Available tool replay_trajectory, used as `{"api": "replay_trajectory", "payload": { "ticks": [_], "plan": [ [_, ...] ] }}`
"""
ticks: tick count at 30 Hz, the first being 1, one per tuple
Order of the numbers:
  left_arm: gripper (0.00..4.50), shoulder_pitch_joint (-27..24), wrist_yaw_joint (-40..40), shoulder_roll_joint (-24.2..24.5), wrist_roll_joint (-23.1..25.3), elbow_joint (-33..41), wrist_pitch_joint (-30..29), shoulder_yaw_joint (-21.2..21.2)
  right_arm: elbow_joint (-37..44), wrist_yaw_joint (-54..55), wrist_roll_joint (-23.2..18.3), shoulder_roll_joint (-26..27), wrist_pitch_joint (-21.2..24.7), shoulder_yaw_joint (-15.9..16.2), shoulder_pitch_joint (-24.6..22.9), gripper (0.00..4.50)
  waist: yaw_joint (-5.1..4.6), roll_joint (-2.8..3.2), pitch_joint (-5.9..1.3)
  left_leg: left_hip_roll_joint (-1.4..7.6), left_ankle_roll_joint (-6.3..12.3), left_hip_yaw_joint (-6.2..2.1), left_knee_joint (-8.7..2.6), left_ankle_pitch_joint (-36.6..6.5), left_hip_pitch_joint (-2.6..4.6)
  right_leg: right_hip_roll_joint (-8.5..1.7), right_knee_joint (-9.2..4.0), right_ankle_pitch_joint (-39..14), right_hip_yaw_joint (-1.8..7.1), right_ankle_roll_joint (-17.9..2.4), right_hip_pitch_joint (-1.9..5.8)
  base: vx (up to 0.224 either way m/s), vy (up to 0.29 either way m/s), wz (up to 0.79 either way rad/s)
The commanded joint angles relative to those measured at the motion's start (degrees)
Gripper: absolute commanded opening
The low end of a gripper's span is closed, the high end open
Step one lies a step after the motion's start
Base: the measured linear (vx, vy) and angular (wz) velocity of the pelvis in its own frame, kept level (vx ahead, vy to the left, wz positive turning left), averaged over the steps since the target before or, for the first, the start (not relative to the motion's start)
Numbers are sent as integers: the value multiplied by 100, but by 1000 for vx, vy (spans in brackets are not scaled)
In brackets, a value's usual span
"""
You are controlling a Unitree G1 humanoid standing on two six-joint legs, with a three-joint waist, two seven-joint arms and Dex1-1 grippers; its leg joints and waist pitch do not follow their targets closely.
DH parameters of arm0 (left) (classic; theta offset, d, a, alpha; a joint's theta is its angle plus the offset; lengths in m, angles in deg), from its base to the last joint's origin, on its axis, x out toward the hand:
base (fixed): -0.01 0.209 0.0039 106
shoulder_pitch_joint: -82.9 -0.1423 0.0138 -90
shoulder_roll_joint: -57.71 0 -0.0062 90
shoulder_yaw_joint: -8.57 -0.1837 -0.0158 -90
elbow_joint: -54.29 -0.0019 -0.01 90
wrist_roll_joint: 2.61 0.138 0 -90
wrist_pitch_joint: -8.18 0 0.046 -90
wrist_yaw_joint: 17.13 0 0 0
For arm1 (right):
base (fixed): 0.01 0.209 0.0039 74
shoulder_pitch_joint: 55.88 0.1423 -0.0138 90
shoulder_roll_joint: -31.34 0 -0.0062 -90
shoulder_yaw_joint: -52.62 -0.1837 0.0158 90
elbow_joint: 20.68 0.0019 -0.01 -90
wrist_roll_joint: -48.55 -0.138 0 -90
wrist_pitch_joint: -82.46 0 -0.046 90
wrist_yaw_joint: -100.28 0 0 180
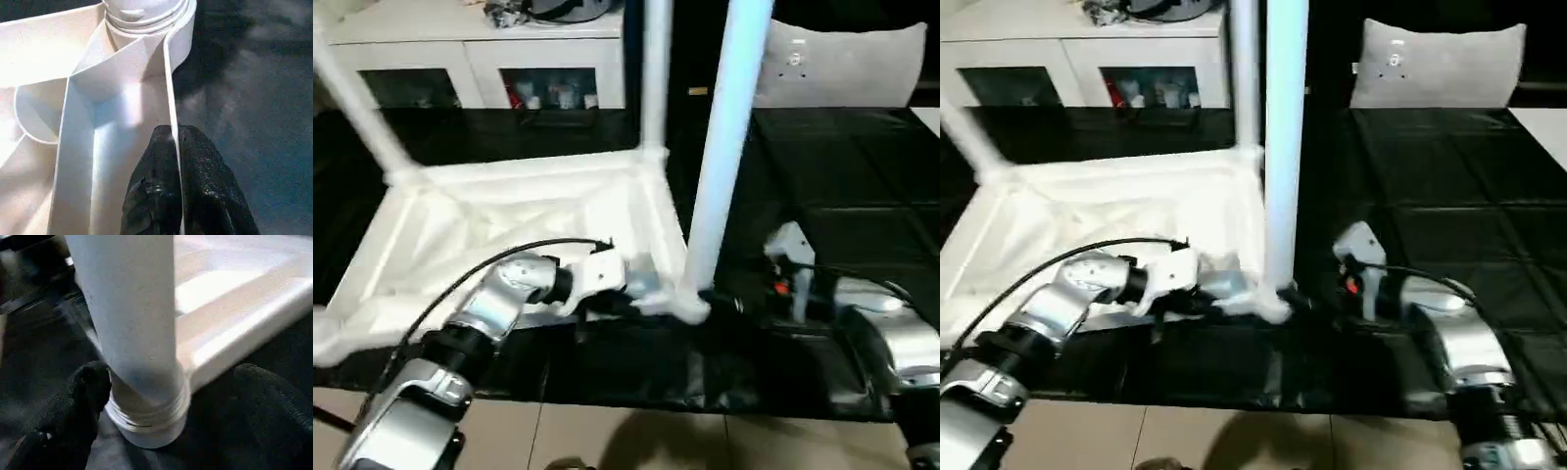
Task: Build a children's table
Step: Rotate leg to tighten
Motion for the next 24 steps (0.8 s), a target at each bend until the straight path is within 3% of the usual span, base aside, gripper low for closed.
{"api": "replay_trajectory", "payload": {
  "ticks": [1, 5, 6, 10, 11, 22, 24],
  "plan": [
    [0, 71, -366, 69, 85, 52, 298, -266, 241, -346, -163, -73, 19, 136, -23, 404, 22, -59, -413, 378, 816, -144, -292, -169, -10, -596, -390, -1187, 413, -267, 381, 0, 0, 0],
    [0, 72, -826, 161, 55, 65, 608, -427, 255, -822, -380, -160, 161, 260, -15, 391, 64, -58, -413, 406, 800, -151, -296, -185, -8, -609, -380, -1183, 422, -317, 377, 0, 0, 0],
    [0, 71, -830, 162, 54, 65, 611, -429, 255, -823, -381, -160, 163, 262, -15, 361, 85, -55, -415, 409, 781, -148, -294, -179, -4, -616, -382, -1192, 427, -318, 372, 0, 0, 0],
    [0, 65, -1048, 186, 27, 41, 775, -506, 272, -1030, -402, -167, 239, 376, -30, 351, 123, -67, -416, 401, 721, -145, -299, -178, -11, -619, -380, -1234, 424, -289, 375, 0, 0, 0],
    [0, 71, -1114, 194, 35, 23, 827, -537, 300, -1135, -424, -177, 272, 446, -42, 325, 122, -68, -419, 398, 713, -147, -297, -171, -11, -613, -375, -1233, 420, -282, 378, 0, 0, 0],
    [0, 67, -1227, 204, 8, -24, 920, -555, 406, -1408, -614, -200, 450, 551, -121, 232, 151, -82, -424, 383, 693, -143, -295, -129, -18, -612, -388, -1270, 416, -170, 383, 0, 0, 0],
    [0, 1, -1317, 158, -177, 53, 689, -474, 445, -1374, -651, -131, 477, 548, -174, 229, 150, -78, -423, 384, 678, -141, -296, -144, -17, -610, -390, -1307, 413, -165, 380, 0, 0, 0]
  ]
}}
